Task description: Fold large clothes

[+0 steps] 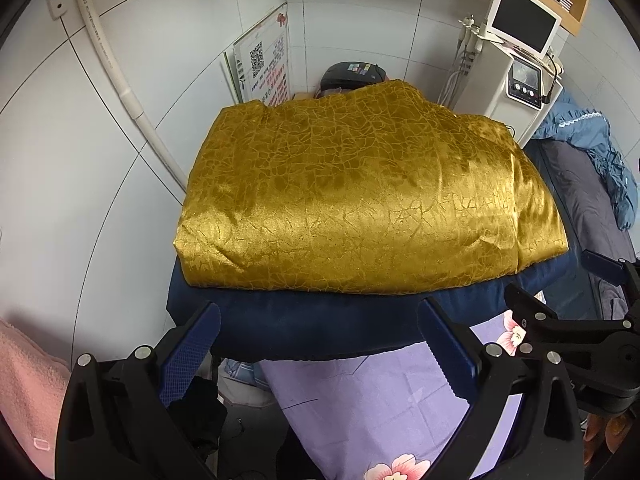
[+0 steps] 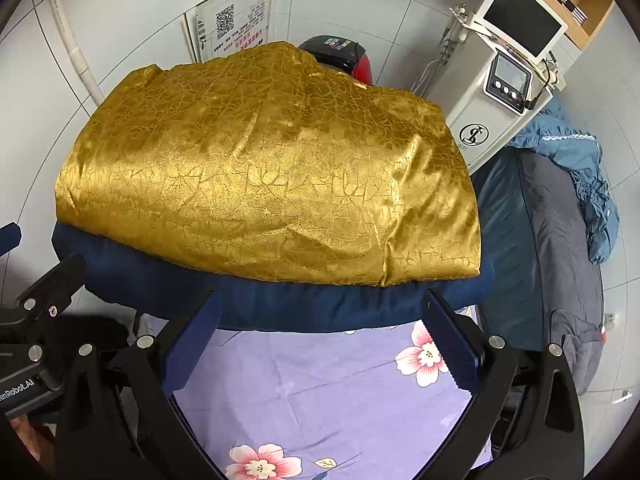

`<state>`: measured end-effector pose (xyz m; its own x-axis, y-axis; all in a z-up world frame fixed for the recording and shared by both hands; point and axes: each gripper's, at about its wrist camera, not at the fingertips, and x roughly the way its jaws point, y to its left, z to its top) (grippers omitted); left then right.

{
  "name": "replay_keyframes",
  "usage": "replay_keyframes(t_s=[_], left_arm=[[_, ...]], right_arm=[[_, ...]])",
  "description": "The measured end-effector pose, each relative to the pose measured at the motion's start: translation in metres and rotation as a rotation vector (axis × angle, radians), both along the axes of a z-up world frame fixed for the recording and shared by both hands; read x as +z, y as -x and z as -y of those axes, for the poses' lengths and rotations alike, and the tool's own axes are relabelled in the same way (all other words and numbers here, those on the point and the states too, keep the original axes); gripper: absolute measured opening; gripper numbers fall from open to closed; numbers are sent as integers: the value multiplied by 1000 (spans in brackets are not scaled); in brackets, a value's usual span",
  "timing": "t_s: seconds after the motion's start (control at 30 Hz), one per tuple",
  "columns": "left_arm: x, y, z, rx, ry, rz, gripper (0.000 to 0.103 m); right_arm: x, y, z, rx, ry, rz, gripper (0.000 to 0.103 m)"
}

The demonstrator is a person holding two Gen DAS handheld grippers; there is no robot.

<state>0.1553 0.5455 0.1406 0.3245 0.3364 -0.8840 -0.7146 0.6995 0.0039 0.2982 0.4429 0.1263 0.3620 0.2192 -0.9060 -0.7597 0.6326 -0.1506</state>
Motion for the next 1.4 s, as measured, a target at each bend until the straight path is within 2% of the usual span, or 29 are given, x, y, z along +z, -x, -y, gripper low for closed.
replay_keyframes(t_s=[0.3, 1.4], left_arm=[[2, 2, 0, 12, -31, -4, 97], [-2, 7, 1, 15, -20, -10, 97]], right_arm=[[0, 1, -1, 6, -8, -1, 98], [-1, 0, 1, -2, -17, -6, 98]])
